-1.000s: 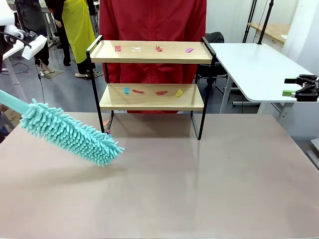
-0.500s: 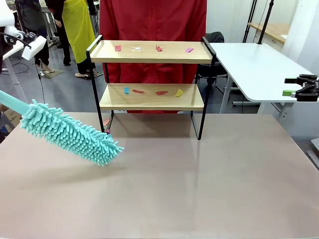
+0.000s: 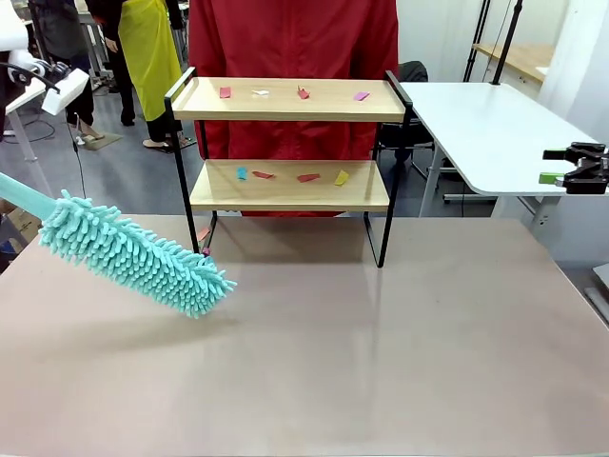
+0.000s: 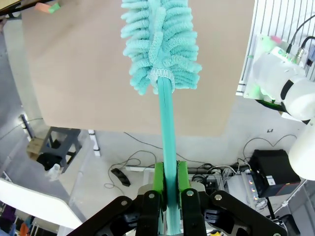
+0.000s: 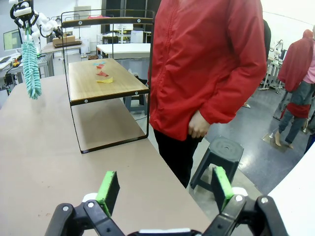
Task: Clean the shelf.
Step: Clean the specific section of the Shelf indicated by the human with the Duster.
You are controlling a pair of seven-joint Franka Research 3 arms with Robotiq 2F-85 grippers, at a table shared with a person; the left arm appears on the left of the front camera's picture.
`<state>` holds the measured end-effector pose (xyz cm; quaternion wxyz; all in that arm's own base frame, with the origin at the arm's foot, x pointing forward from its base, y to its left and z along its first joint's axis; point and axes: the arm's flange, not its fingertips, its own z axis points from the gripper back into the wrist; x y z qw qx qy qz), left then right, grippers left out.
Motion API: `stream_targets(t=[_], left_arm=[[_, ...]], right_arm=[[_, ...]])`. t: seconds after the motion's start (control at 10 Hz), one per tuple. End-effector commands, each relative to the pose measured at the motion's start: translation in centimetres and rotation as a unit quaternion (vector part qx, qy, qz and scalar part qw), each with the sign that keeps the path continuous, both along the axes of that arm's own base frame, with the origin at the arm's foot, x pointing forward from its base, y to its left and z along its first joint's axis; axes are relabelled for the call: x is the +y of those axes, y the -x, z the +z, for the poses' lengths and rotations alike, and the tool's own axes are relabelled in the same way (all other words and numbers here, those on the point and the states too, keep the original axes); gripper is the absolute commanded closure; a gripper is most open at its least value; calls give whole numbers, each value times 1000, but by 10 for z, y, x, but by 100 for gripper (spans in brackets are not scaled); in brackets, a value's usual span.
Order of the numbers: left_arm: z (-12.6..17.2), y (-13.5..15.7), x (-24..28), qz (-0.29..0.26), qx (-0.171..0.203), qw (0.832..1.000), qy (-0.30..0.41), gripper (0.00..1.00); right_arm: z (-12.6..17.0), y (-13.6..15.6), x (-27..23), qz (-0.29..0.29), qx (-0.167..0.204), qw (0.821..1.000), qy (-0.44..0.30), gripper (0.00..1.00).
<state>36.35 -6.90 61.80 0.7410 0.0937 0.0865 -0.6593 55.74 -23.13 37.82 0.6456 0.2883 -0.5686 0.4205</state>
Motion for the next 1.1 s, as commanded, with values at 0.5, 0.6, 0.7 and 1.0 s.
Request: stream_targets(t=[0.5, 0.6, 0.7, 1.0], left_arm=[[2, 1, -1, 6, -5, 1000, 10, 87], [2, 1, -1, 6, -5, 1000, 10, 87], [2, 1, -1, 6, -5, 1000, 10, 87], [2, 1, -1, 6, -5, 1000, 10, 87]], right_arm=[[7, -1, 3, -2, 8, 1000, 3, 0], [7, -1, 3, -2, 8, 1000, 3, 0], [7, -1, 3, -2, 8, 1000, 3, 0], [7, -1, 3, -2, 8, 1000, 3, 0]])
